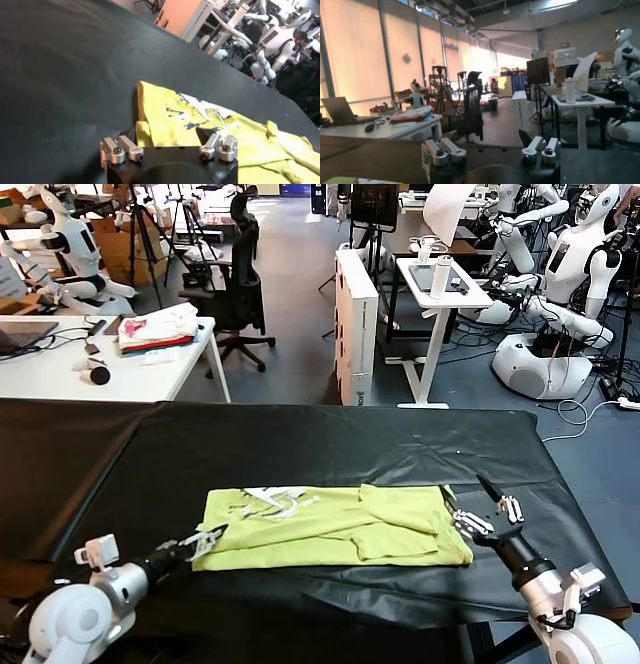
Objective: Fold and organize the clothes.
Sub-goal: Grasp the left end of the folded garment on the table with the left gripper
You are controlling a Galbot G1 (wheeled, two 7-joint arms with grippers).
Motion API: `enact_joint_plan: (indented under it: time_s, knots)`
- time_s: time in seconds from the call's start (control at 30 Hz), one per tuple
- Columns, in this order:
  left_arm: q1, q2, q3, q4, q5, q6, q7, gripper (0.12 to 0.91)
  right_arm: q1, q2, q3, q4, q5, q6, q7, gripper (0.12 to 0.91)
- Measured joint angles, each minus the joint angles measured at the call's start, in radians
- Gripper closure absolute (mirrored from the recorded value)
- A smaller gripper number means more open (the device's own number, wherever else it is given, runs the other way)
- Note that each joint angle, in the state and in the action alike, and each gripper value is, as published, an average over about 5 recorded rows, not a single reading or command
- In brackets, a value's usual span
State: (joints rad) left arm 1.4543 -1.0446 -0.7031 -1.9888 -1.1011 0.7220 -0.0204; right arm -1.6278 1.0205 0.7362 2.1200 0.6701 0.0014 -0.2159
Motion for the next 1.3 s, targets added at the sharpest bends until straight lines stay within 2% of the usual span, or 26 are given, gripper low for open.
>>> enact_joint_plan:
  time_s: [0.5,0.9,1.3]
  knots:
    - [-0.016,-0.029,0.022,0.019,-0.014,0.01,0.017,0.123,-0.005,0.016,-0.009,0.009,-0.015,0.001,0.005,0.118]
    - [-0.029,-0.022,-0.013,0.045,0.023,-0.03,0.013,0.123,-0.009,0.029,-0.014,0.008,-0.024,0.001,0.005,0.118]
    - [-0.009,-0.058,0.018,0.02,0.013,-0.005,0.026,0.147,-0.006,0.034,-0.018,0.006,-0.027,0.001,0.007,0.118]
